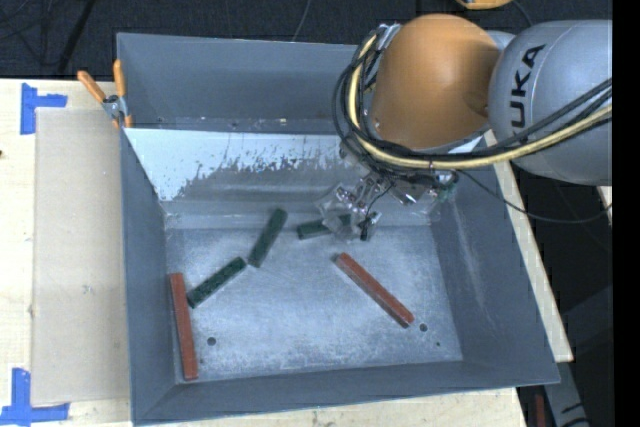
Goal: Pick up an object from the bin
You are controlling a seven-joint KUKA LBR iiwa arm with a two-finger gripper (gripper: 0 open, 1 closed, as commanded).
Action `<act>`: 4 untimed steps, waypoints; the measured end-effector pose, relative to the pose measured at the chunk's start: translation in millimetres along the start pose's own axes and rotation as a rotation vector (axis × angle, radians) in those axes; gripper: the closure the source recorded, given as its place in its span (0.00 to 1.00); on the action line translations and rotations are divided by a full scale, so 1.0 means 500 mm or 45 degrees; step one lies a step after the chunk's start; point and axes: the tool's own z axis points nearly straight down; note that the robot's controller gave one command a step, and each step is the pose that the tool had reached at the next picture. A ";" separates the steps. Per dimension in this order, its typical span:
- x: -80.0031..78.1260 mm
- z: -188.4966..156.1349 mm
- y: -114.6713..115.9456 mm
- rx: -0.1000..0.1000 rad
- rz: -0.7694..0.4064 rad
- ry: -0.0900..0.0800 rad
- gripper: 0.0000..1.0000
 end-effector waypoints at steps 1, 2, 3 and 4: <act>0.002 0.006 0.001 -0.005 0.004 0.005 0.00; -0.076 0.187 0.060 -0.014 -0.210 0.011 0.00; -0.173 0.258 0.130 -0.010 -0.371 0.005 0.00; -0.171 0.256 0.126 -0.009 -0.363 0.005 1.00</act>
Offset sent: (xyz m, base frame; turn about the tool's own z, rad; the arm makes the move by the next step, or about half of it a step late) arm 0.0000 0.0000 0.0000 0.0000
